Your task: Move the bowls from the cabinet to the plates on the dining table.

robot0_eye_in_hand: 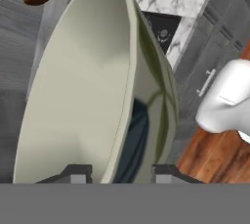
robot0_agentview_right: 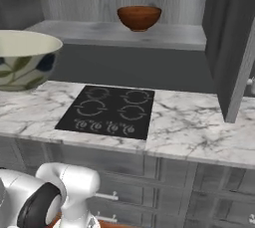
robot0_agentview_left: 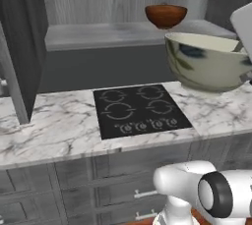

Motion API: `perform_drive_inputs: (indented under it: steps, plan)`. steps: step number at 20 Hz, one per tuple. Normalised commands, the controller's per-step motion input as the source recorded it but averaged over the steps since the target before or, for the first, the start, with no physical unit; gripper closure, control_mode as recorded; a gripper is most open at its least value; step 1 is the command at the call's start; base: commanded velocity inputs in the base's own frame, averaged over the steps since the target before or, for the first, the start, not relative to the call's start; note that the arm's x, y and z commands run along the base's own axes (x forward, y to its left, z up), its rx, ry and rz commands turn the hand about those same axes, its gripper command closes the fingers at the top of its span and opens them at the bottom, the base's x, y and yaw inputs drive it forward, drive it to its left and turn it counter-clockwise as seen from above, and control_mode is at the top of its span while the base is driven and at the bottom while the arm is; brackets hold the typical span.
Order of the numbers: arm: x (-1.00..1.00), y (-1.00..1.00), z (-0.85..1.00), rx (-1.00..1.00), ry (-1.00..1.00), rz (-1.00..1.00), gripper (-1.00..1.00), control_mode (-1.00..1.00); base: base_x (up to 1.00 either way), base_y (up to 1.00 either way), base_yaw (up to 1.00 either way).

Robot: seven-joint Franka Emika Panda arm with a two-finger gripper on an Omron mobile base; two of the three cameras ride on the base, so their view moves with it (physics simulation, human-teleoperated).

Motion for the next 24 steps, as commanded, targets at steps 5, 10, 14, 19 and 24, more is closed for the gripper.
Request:
perform_drive_inputs:
  steps: [5,10,14,19,24]
  plan:
    - [0.00,0.00,0.00,0.00,0.00,0.00,1.00,1.00,-1.00,-0.17,-0.02]
    - [0.00,0.00,0.00,0.00,0.00,0.00,1.00,1.00,-1.00,-0.03,0.00]
    - [0.00,0.00,0.00,0.00,0.00,0.00,1.00,1.00,-1.00,0.00,0.00]
    - [0.00,0.00,0.00,0.00,0.00,0.00,1.00,1.00,-1.00,0.07,0.00]
    - [0.00,0.00,0.00,0.00,0.00,0.00,1.00,1.00,-0.60,0.25,0.28]
